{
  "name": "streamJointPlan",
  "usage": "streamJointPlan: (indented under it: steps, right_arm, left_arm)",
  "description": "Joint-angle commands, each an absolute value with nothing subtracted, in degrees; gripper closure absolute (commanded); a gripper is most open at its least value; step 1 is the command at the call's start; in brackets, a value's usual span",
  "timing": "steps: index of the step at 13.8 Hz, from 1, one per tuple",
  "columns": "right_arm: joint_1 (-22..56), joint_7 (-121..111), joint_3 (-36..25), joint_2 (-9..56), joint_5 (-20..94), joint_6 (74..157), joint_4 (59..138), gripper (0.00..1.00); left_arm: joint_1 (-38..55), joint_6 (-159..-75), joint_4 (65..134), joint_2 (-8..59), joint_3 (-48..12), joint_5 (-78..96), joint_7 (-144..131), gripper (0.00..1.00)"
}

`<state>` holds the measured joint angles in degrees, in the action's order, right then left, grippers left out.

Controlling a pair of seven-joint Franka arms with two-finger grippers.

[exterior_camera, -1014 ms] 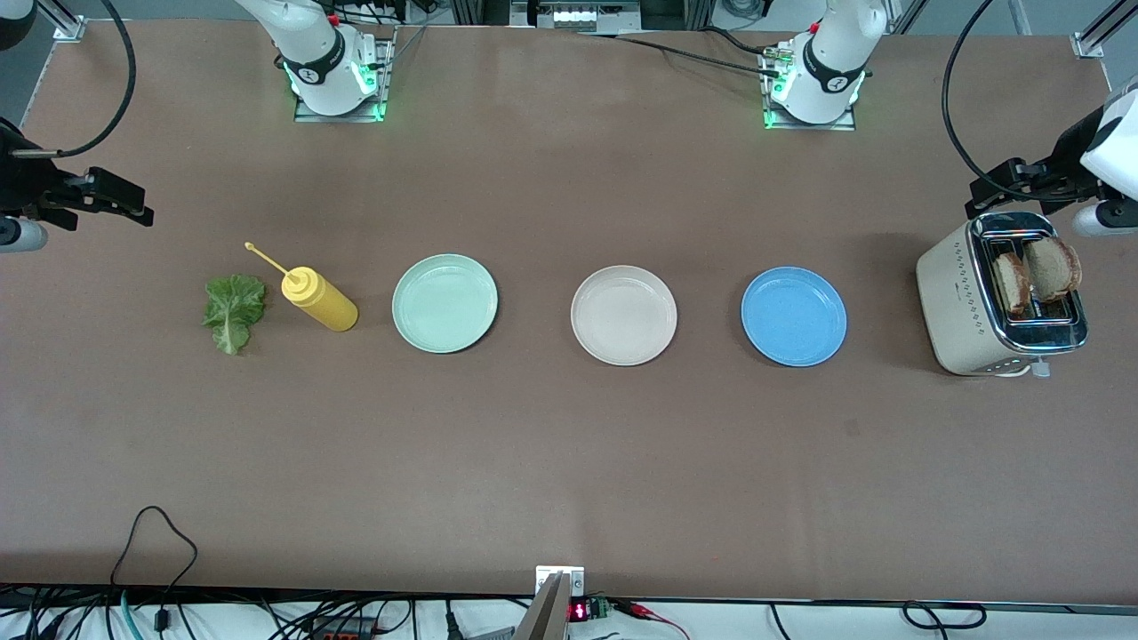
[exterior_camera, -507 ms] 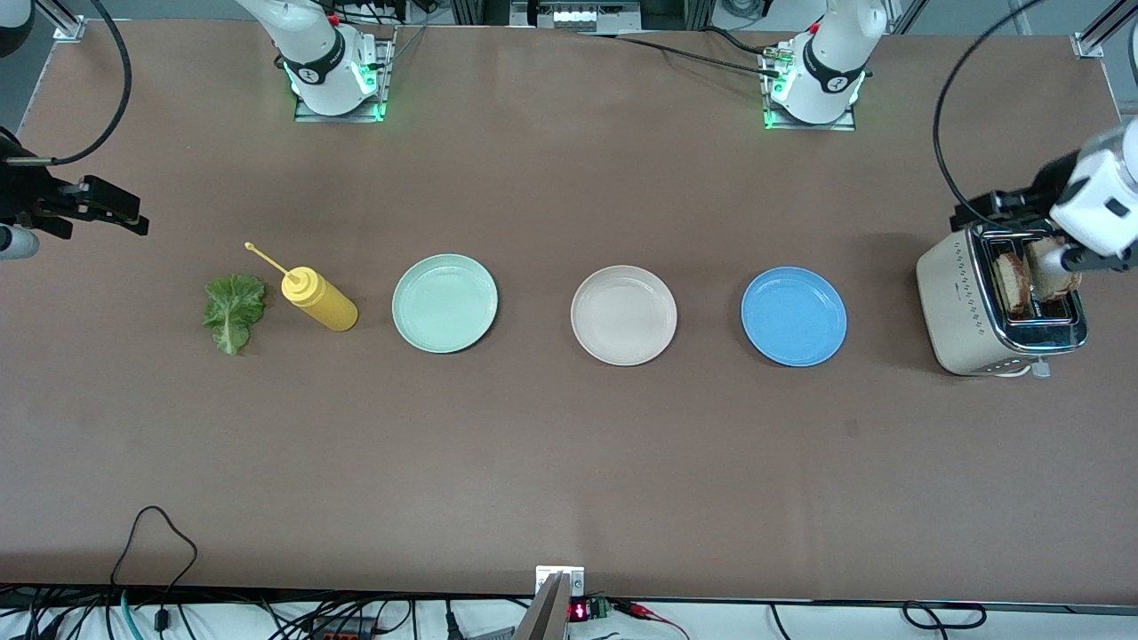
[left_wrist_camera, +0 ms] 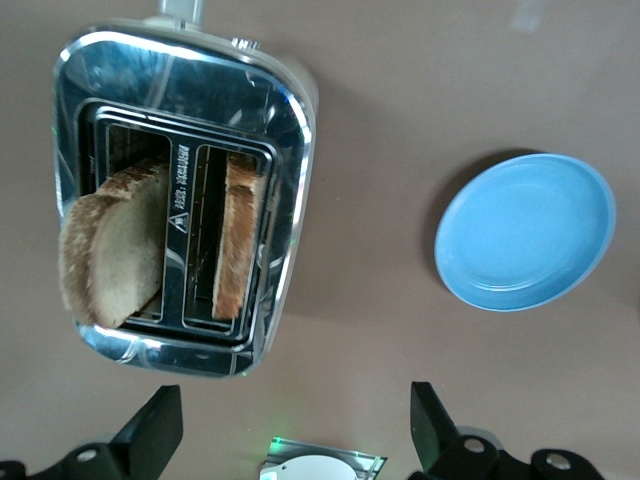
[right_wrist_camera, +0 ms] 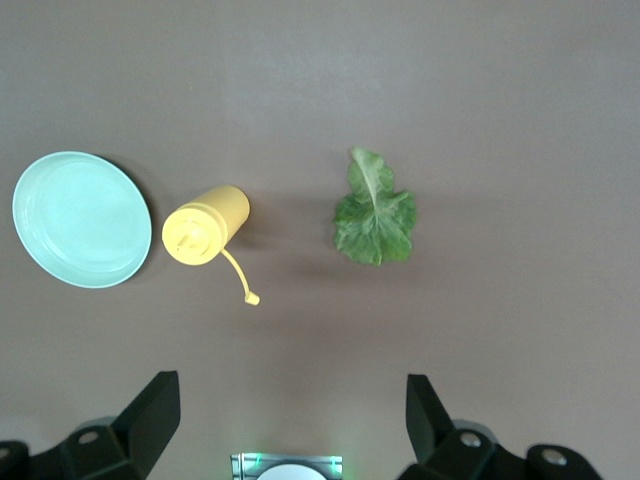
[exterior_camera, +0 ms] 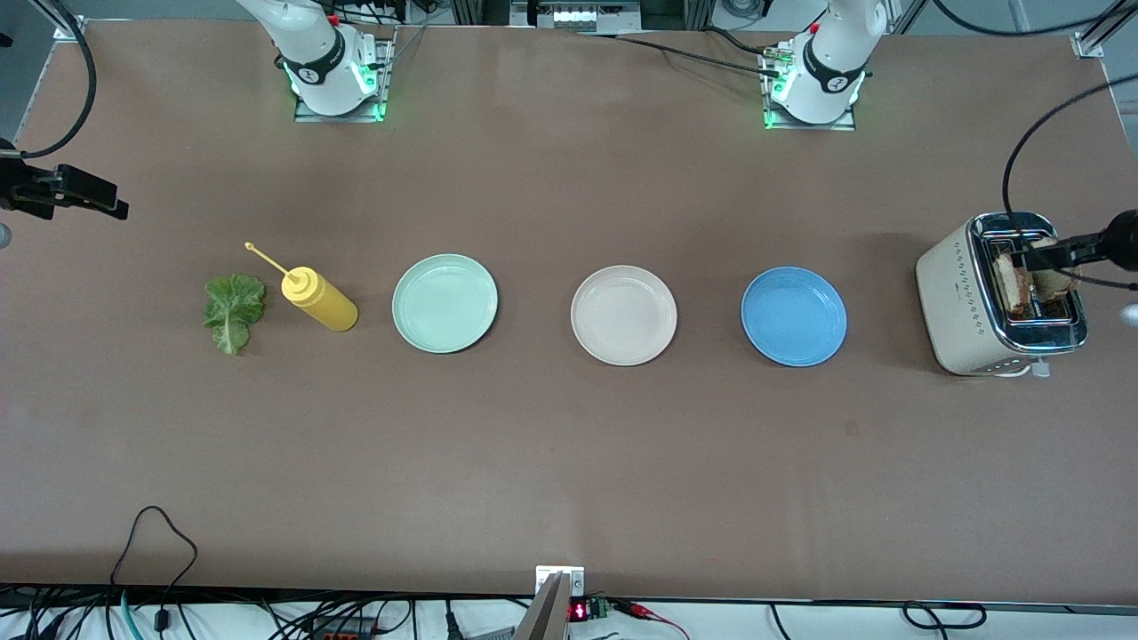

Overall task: Make sandwich in beige plate with both arms
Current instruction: 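Reach the left gripper down to a bread slice in the toaster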

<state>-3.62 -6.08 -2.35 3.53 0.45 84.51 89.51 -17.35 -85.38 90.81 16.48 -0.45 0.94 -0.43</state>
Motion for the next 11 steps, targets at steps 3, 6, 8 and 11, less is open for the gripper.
streamJointPlan:
  steps: [3,6,8,11]
  right_arm:
    - [-4.04,-5.89,-2.20,4.56,0.97,84.11,89.03,0.00]
    - [-3.43,-6.15,-2.11,4.49,0.44,83.68,88.86,0.00]
    - [-3.43,-6.50,-2.11,3.78,0.44,83.15,88.68,0.00]
    - [-3.78,-6.16,-2.29,3.78,0.53,83.14,88.68,0.00]
  left_arm:
    - [-18.98,-84.46,88.24,23.99,-0.79,-1.83,0.70,0.00]
    - [-19.16,-84.64,88.59,25.31,-0.88,-2.72,0.79,0.00]
    - [-19.16,-84.64,88.59,25.31,-0.79,-2.72,0.79,0.06]
    - [-19.16,-84.64,88.51,25.75,-0.79,-2.72,0.79,0.35]
